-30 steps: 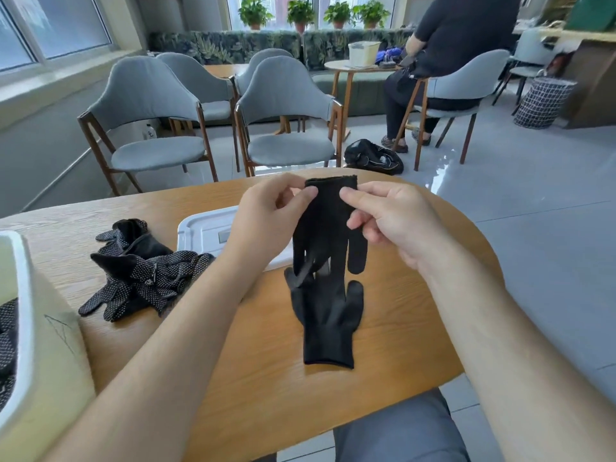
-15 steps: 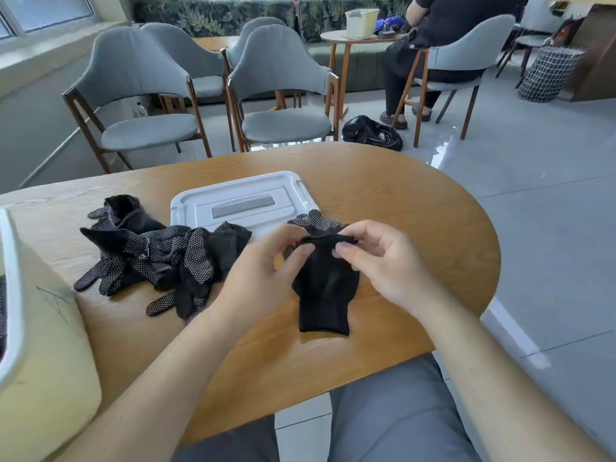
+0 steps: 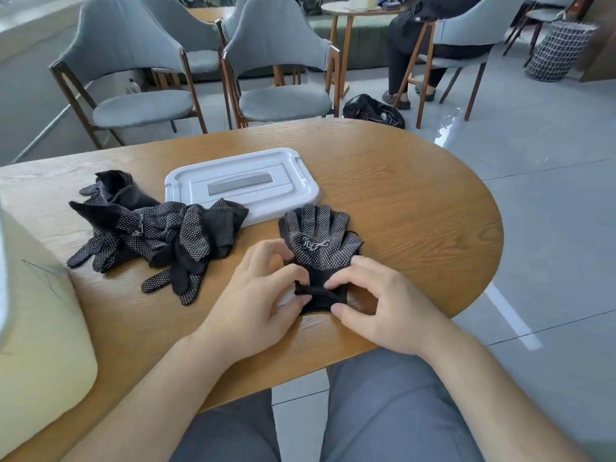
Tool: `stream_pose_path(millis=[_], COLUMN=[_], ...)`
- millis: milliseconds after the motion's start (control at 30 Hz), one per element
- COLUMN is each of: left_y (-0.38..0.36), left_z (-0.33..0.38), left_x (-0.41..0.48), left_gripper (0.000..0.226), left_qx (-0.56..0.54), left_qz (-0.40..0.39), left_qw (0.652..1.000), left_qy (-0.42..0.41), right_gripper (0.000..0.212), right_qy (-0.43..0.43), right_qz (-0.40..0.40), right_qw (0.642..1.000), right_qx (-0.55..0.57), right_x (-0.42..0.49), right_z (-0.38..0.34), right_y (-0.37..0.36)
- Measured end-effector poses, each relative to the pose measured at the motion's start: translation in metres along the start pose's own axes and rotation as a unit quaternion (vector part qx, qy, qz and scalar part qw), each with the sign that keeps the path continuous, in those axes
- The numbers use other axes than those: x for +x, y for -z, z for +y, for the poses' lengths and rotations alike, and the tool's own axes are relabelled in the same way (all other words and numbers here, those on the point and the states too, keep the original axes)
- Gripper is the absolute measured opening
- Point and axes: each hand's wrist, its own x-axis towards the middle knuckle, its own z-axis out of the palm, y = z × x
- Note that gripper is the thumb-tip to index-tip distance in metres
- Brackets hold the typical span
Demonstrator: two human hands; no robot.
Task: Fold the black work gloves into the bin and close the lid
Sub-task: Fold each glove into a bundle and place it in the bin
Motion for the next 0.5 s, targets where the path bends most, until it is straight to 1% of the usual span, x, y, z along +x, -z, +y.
stream_pose_path(millis=[67, 167, 233, 333, 400, 500], left_y=[0.003, 0.004, 0.004, 0.005, 0.005, 0.003], left_z=[0.003, 0.004, 0.004, 0.004, 0.003, 0.002], left_x=[-0.001, -0.003, -0.005, -0.005, -0.004, 0.004], left_gripper=[0.015, 0.01, 0.012, 0.026, 0.024, 0.018], left_qx=[0.01, -0.002, -0.002, 0.007, 0.007, 0.008], left_qz=[0.017, 0.005, -0.014, -0.033, -0.028, -0.01], left_qw=[0.999, 0.998, 0.999, 0.999, 0.999, 0.999], left_qy=[-0.027, -0.058, -0.052, -0.032, -0.037, -0.049], right_gripper=[0.021, 0.017, 0.019, 0.027, 0.033, 0.034], right_qy=[-0.002, -0.013, -0.018, -0.004, -0.005, -0.008], right_qz=[-0.007, 0.011, 0.033, 0.04, 0.04, 0.051], right_qw=[1.0, 1.0, 0.999, 0.996, 0.995, 0.994], right_qx=[-0.005, -0.015, -0.04, -0.086, -0.094, -0.097], right_x=[-0.002, -0.004, -0.007, -0.014, -0.016, -0.017], right_z=[-0.002, 0.001, 0.003, 0.0, -0.002, -0.001], right_y=[0.0, -0.005, -0.007, -0.007, -0.006, -0.007])
